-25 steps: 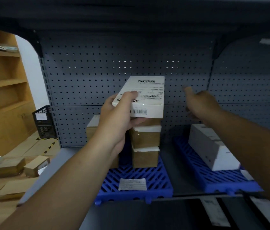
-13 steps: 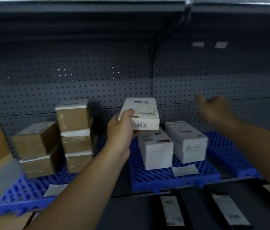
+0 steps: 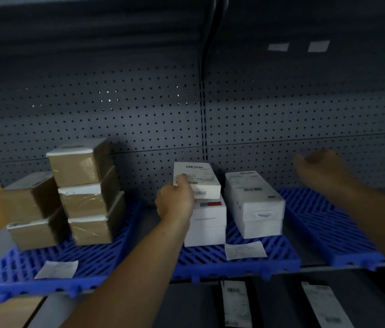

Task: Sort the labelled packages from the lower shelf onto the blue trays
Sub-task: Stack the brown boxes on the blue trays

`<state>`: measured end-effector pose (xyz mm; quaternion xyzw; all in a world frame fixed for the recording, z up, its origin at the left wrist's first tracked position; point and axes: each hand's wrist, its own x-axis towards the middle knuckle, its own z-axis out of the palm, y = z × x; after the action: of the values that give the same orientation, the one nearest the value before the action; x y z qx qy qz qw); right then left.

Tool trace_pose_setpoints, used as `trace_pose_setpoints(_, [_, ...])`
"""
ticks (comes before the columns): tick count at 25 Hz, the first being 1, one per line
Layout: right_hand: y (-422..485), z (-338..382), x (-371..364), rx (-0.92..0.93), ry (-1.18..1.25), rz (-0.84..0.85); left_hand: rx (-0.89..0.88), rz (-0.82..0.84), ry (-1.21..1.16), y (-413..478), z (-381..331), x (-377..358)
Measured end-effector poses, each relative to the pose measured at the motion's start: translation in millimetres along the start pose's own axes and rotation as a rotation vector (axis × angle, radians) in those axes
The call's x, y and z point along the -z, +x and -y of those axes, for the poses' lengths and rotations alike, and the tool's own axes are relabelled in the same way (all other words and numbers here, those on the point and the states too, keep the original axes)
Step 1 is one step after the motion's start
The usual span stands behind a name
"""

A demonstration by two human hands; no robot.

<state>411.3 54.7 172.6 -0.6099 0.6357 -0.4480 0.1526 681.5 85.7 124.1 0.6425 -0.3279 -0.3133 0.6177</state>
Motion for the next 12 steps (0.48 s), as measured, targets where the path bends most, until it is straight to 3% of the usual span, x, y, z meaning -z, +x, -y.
trace_pose_setpoints(6, [25.8,-14.3,-9.7,-0.04,0.0,0.109,-0.096,-0.065,0.238,-4.4,16.4,-9.4])
trace_pose_setpoints(12, [53.6,-25.6,-17.5,-0.041,-0.049,0.14,-0.023,-0.064,0.146,-6.9,15.0,-12.4])
